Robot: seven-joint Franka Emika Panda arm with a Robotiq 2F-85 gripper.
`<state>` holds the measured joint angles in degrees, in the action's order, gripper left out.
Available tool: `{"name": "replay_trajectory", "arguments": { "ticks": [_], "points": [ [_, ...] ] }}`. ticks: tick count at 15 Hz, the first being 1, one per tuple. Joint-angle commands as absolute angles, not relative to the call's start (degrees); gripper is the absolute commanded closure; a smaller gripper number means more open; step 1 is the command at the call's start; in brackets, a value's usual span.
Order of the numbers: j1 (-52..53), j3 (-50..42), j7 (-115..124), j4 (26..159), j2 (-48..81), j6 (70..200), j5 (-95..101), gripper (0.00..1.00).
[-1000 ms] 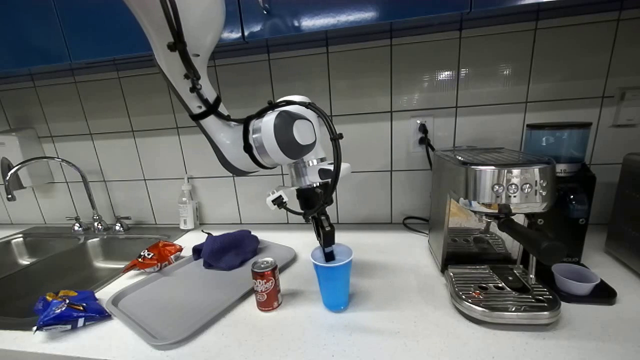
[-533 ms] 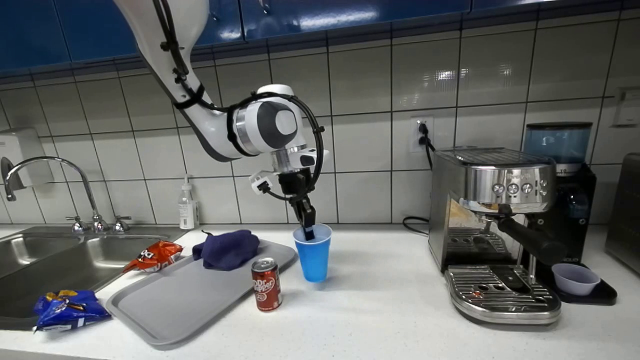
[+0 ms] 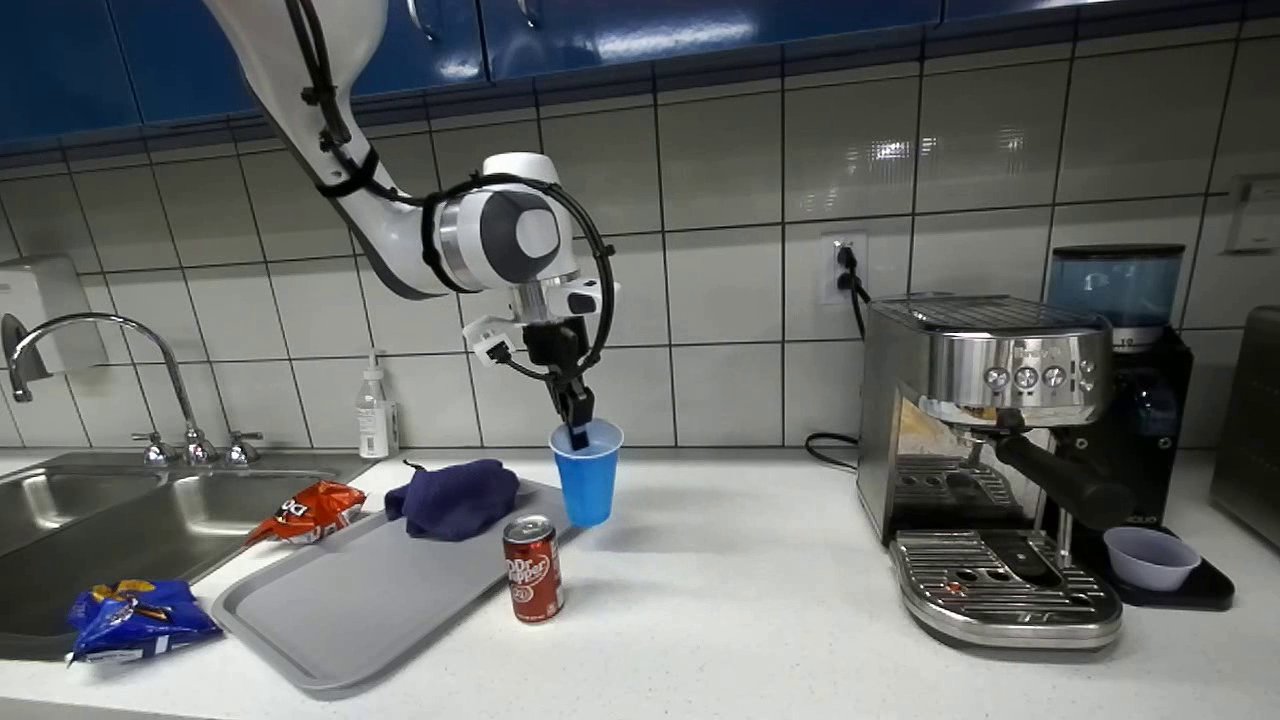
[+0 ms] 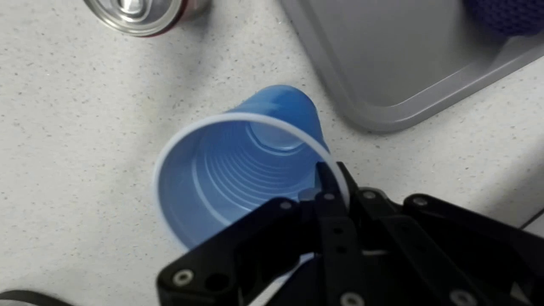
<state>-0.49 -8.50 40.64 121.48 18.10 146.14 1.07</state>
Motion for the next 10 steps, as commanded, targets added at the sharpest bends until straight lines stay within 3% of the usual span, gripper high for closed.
{"name": "replay_trajectory", "arguments": {
  "ticks": [1,10],
  "points": [
    [0.1,-6.7,37.5,120.4,17.9,146.1,-1.2,0.99],
    [3.6,-5.3,37.8,118.6,20.5,146.0,-0.5,0.99]
  ]
}}
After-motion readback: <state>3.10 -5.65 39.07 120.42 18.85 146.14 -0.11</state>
